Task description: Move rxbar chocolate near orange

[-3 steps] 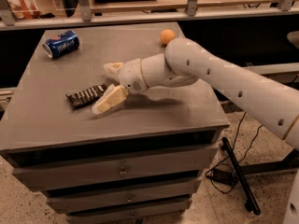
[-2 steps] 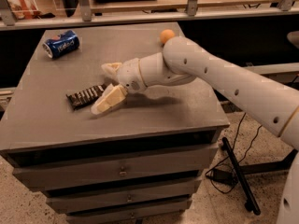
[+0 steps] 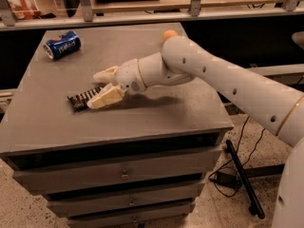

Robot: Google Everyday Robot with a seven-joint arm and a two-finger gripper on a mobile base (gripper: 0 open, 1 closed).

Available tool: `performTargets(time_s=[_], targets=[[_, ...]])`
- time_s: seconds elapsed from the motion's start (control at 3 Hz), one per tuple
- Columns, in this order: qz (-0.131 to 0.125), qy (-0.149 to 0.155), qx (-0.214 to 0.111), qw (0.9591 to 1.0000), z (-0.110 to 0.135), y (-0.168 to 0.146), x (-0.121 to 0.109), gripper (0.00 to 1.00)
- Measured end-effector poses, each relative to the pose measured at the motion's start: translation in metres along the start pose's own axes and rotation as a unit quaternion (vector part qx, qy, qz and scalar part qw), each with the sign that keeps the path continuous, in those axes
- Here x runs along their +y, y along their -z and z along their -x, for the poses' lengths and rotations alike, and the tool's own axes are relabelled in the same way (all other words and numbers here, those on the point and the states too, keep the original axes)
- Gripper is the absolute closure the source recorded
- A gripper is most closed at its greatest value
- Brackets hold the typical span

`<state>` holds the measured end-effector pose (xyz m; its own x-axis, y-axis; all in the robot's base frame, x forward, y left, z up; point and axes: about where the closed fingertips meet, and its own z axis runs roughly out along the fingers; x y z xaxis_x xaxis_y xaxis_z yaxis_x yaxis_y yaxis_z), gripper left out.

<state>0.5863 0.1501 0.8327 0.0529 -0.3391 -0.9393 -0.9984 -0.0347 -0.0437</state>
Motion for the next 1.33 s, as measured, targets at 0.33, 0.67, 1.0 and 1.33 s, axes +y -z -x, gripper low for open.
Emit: performTargets(time_s=[0.33,0.67,1.0,1.33], targets=[[0.009,0.001,0.003,1.0000,-0.001,-0.001,0.002,0.54],[0.036,0.009,-0.006,0.9993,0.002,-0.005,0.006,0.77],[0.046,0.008,-0.017,0.9988,0.009,-0.001,0.014,0.99],[-0.025,-0.019,-0.036,0.9989,0.009,0.029,0.015,1.00]])
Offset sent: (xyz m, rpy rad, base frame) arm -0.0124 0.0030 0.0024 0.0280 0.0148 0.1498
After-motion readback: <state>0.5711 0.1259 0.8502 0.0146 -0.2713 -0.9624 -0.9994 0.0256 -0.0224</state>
